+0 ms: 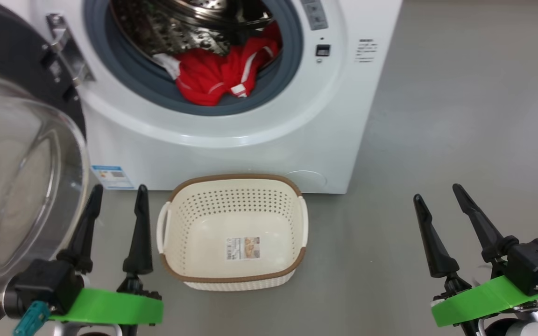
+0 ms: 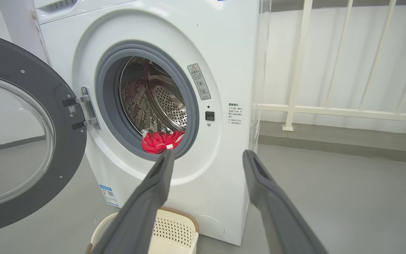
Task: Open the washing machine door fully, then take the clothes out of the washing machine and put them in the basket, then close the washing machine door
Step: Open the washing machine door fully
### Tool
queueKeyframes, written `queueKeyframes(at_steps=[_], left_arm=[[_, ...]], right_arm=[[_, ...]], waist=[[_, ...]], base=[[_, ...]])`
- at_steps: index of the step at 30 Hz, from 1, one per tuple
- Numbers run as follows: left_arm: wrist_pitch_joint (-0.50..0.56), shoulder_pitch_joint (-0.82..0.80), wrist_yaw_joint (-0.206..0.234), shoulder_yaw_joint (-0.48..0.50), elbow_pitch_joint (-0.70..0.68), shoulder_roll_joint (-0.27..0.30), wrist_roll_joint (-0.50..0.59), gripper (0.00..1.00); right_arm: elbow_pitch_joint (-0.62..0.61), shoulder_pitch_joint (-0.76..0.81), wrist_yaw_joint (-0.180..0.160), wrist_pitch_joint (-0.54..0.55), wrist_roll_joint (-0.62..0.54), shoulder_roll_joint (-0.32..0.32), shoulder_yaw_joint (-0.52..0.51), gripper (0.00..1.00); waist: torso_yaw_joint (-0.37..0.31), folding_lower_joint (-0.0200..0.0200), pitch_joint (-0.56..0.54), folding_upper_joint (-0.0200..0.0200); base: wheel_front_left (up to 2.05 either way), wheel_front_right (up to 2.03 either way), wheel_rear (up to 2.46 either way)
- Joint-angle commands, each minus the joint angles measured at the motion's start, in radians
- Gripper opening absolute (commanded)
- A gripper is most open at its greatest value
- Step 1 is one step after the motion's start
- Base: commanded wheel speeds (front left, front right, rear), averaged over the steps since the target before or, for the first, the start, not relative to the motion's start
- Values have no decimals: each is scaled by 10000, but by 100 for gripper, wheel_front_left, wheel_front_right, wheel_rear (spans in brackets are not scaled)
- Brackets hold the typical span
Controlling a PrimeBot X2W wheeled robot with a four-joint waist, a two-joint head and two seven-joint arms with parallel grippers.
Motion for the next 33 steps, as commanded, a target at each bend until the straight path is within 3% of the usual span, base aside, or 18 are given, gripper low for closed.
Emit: queueKeyframes(at_steps=[1, 14, 33], left_arm=[[84, 23, -18, 329, -295, 194, -127, 100], [233, 880, 297, 462, -403, 157, -321, 100], [280, 2123, 398, 413, -668, 492, -270, 100]], right_arm=[[-266, -28, 63, -116, 44, 9, 120, 100], [-525, 547, 63, -445, 62, 9, -442, 100], [-1281, 1610, 63, -359, 148, 9, -921, 100]], waist=[[-462, 0, -110, 0], [-1388, 0, -442, 0], [-1807, 0, -1111, 0]], base=[[0, 0, 0], [0, 0, 0], [0, 0, 0]])
